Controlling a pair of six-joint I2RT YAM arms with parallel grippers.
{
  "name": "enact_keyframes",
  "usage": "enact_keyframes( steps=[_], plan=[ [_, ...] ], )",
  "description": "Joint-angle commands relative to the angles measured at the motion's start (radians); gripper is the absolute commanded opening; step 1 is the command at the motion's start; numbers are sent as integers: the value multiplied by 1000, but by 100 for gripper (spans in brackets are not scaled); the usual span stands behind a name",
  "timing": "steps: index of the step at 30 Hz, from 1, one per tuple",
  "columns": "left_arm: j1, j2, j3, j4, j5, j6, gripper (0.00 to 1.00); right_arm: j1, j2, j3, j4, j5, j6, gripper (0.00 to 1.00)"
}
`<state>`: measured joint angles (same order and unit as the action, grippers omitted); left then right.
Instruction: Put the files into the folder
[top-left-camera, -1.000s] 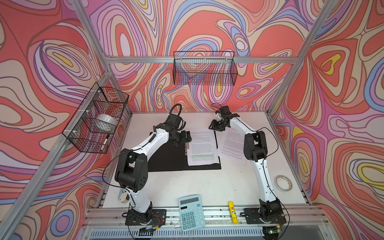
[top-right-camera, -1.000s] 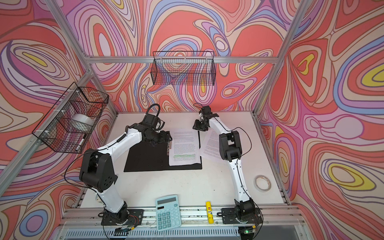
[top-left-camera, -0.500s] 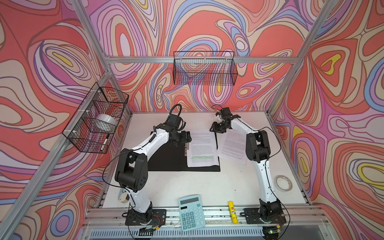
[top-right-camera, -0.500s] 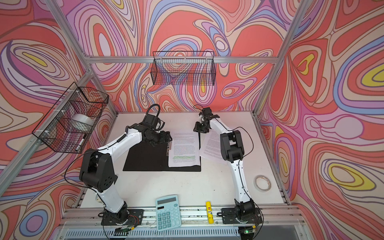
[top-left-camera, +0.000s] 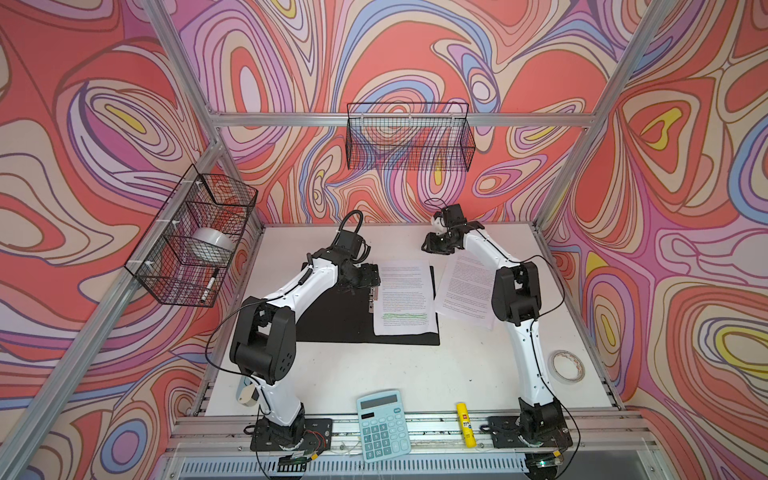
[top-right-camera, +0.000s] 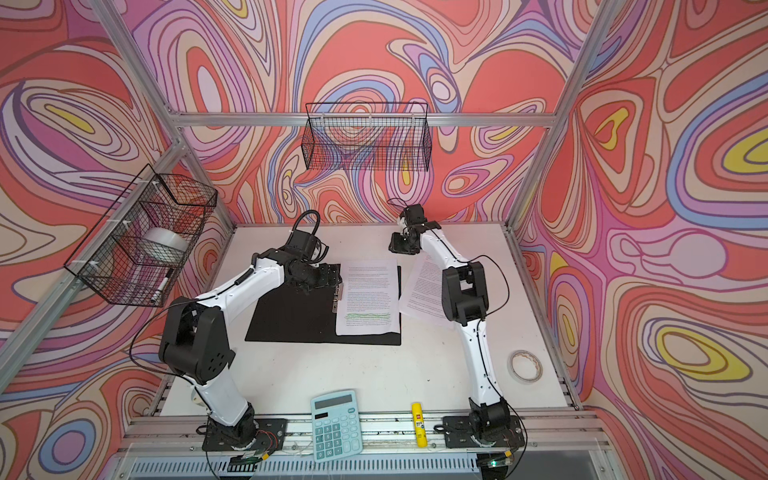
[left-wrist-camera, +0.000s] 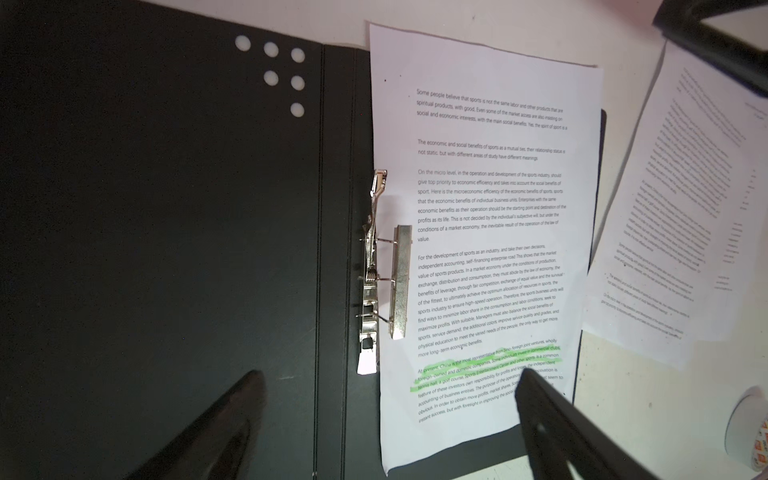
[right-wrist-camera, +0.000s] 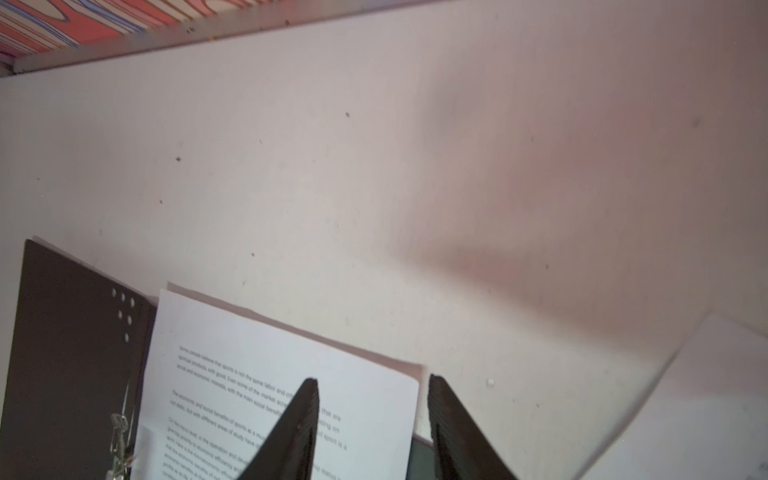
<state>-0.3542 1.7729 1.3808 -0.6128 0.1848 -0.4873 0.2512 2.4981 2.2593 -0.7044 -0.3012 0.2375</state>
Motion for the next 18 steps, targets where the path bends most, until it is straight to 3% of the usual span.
enact_keyframes(
  steps=[1, 6, 18],
  plan=[
    [3, 15, -6, -16, -11, -16, 94, 7, 101, 86, -37, -13, -14, 45],
    [2, 13, -11, -12, -5, -11, 94, 7, 182, 176, -52, -49, -21, 44],
    [3, 8, -14, -5, 6, -16, 94, 7, 178, 161, -149, -78, -80, 43]
  ],
)
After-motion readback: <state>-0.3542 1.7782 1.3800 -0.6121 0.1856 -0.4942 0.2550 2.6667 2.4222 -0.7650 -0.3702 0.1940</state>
